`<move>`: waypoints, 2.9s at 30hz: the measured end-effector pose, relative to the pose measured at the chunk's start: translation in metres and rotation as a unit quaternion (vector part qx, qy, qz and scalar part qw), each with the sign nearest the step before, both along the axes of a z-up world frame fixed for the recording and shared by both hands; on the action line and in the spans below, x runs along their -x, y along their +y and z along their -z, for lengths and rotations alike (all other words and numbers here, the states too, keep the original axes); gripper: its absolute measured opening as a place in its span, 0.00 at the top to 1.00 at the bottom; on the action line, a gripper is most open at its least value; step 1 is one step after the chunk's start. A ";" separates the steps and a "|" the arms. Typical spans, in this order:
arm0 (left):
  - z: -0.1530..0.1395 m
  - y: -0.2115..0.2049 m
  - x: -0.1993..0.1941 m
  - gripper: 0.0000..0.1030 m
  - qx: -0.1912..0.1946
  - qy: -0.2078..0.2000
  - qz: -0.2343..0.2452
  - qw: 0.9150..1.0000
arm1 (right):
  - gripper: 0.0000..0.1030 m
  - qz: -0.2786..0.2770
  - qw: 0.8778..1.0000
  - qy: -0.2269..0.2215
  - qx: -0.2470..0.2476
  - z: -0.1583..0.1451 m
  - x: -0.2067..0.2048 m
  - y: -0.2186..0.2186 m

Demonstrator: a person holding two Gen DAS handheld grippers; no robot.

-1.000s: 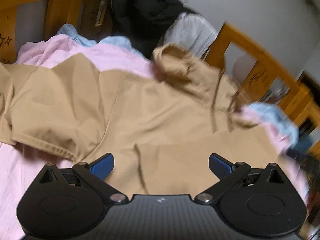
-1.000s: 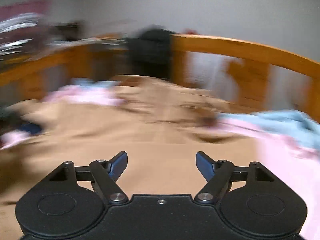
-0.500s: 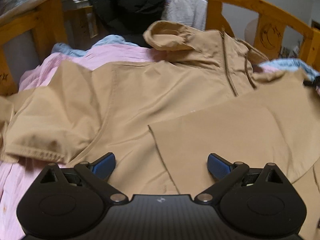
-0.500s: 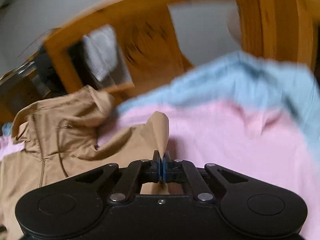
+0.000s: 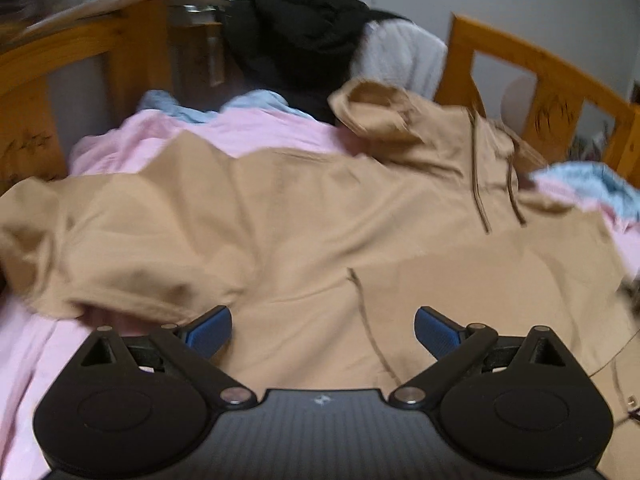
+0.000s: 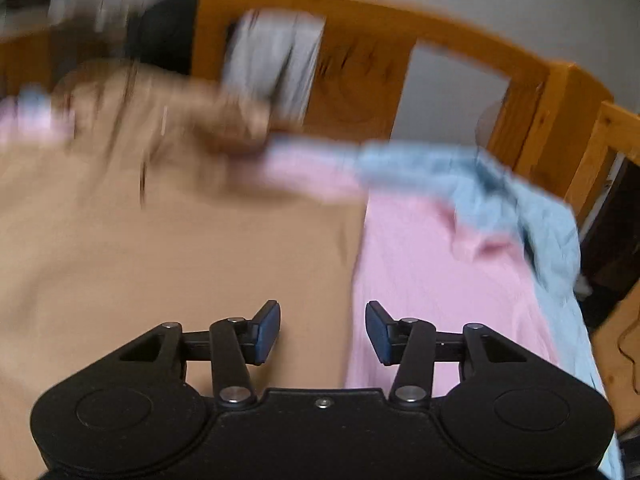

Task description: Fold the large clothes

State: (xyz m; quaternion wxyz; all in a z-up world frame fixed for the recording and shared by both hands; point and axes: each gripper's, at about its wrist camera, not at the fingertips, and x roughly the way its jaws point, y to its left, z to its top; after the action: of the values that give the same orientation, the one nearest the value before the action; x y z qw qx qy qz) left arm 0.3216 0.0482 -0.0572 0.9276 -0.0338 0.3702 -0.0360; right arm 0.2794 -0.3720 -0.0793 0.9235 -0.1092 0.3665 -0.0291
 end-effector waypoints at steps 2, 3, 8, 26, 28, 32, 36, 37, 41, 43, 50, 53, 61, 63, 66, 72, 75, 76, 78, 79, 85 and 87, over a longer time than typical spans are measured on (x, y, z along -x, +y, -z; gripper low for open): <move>-0.011 0.018 0.015 0.03 -0.008 -0.014 -0.039 0.999 | 0.53 0.003 1.000 -0.016 -0.002 0.010 0.005 0.000; -0.018 0.028 0.023 0.03 -0.023 -0.021 -0.064 0.997 | 0.53 0.013 1.000 -0.016 -0.003 0.008 0.003 0.000; -0.040 0.088 0.069 0.00 -0.067 -0.058 -0.194 0.977 | 0.47 0.009 0.997 -0.074 0.017 -0.025 0.006 0.027; 0.029 0.234 0.062 0.26 0.453 -0.133 -0.486 0.735 | 0.18 -0.207 0.974 -0.043 -0.077 -0.057 0.019 0.169; 0.029 0.233 0.064 0.40 0.462 -0.149 -0.481 0.730 | 0.16 -0.219 0.972 -0.036 -0.074 -0.052 0.027 0.173; 0.034 0.231 0.062 0.86 0.473 -0.158 -0.480 0.722 | 0.15 -0.215 0.973 -0.019 -0.085 -0.040 0.032 0.172; 0.014 0.230 0.060 1.00 0.423 -0.179 -0.462 0.759 | 0.15 -0.202 0.974 -0.011 -0.099 -0.034 0.034 0.171; 0.005 0.223 0.059 1.00 0.396 -0.184 -0.452 0.778 | 0.15 -0.203 0.974 -0.010 -0.099 -0.033 0.035 0.170; -0.041 0.173 0.052 1.00 0.269 -0.227 -0.355 0.866 | 0.15 -0.206 0.974 -0.019 -0.095 -0.035 0.037 0.170; -0.064 0.138 0.044 1.00 0.214 -0.245 -0.279 0.904 | 0.15 -0.198 0.975 -0.024 -0.099 -0.039 0.033 0.168; -0.121 0.020 0.010 1.00 0.118 -0.256 0.036 0.959 | 0.15 -0.129 0.971 -0.052 -0.196 -0.082 -0.003 0.134; -0.113 -0.043 -0.002 1.00 0.052 -0.205 0.166 0.963 | 0.15 -0.081 0.960 -0.057 -0.262 -0.097 -0.017 0.104; -0.023 -0.123 -0.011 0.97 0.041 -0.023 0.287 0.957 | 0.14 0.025 0.951 -0.020 -0.306 -0.066 -0.010 0.049; -0.015 -0.118 -0.010 0.95 0.050 -0.003 0.292 0.955 | 0.14 0.030 0.951 -0.012 -0.307 -0.058 -0.007 0.049; -0.017 -0.105 0.010 0.60 0.077 0.011 0.307 0.949 | 0.14 0.013 0.953 -0.005 -0.302 -0.052 -0.010 0.060; -0.038 -0.065 0.039 0.28 0.131 -0.010 0.248 0.960 | 0.14 -0.091 0.965 -0.018 -0.245 -0.069 -0.022 0.122; -0.055 -0.028 0.053 0.13 0.109 -0.046 0.136 0.984 | 0.14 -0.155 0.968 -0.029 -0.193 -0.077 -0.023 0.161; -0.058 -0.017 0.054 0.12 0.094 -0.058 0.097 0.989 | 0.14 -0.174 0.968 -0.030 -0.180 -0.078 -0.022 0.172; -0.061 0.007 0.052 0.12 0.059 -0.069 0.016 0.996 | 0.14 -0.210 0.965 -0.020 -0.159 -0.080 -0.019 0.198; -0.060 0.018 0.050 0.12 0.049 -0.070 -0.013 0.996 | 0.14 -0.229 0.961 -0.010 -0.152 -0.079 -0.015 0.211; -0.043 0.045 0.039 0.12 -0.045 -0.059 -0.008 0.997 | 0.15 -0.361 0.929 0.052 -0.064 -0.074 0.023 0.263; -0.037 0.046 0.039 0.12 -0.054 -0.049 0.003 0.997 | 0.17 -0.400 0.915 0.049 0.000 -0.070 0.042 0.266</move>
State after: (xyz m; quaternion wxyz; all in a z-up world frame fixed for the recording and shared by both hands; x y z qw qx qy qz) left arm 0.2824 0.0940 -0.0202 0.9451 0.0191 0.3254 -0.0205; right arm 0.2379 -0.1057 -0.0088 0.8391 -0.2476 0.3366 0.3483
